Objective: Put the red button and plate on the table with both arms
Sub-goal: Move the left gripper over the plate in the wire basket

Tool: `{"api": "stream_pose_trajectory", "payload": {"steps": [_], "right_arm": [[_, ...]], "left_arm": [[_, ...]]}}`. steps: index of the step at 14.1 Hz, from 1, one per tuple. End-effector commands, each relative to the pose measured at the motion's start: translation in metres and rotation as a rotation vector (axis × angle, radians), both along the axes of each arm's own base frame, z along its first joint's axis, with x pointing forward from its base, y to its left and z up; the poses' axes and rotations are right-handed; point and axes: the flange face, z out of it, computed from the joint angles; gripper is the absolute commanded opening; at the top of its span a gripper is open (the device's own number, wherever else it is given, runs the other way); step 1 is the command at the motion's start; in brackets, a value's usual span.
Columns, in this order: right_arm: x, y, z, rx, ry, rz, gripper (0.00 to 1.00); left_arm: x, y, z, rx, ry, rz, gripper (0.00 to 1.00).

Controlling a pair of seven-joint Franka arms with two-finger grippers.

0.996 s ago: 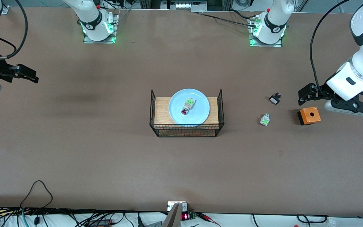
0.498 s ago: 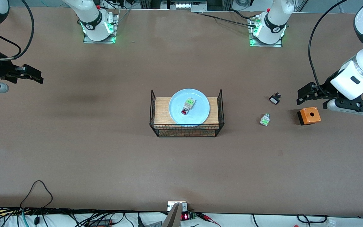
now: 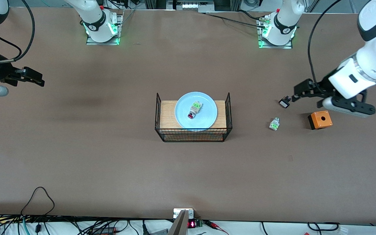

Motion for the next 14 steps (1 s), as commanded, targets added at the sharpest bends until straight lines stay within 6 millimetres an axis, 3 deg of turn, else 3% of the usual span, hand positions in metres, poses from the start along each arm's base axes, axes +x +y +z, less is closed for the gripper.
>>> {"api": "stream_pose_trajectory", "payload": {"steps": [1,4,7,10,13,14], "right_arm": [[0.000,-0.001,0.003,-0.010,-0.004,0.004,1.00],[-0.001,-0.001,0.002,-0.010,-0.003,0.005,1.00],[-0.001,-0.001,0.002,-0.010,-0.003,0.005,1.00],[-0.001,-0.001,0.002,-0.010,-0.001,0.008,1.00],[-0.001,-0.002,0.003,-0.010,-0.003,0.003,1.00],[-0.001,-0.001,0.002,-0.010,-0.001,0.005,1.00]], "left_arm": [[-0.012,-0.038,0.005,-0.024,0.023,-0.029,1.00],[-0.022,-0.076,0.000,-0.029,0.095,0.125,1.00],[-0.033,-0.121,-0.006,-0.028,0.127,0.169,1.00],[-0.034,-0.148,-0.015,-0.036,0.134,0.234,1.00],[-0.035,-0.195,-0.038,-0.051,0.125,0.272,1.00],[-0.028,-0.202,-0.048,-0.060,0.100,0.270,1.00]]}}
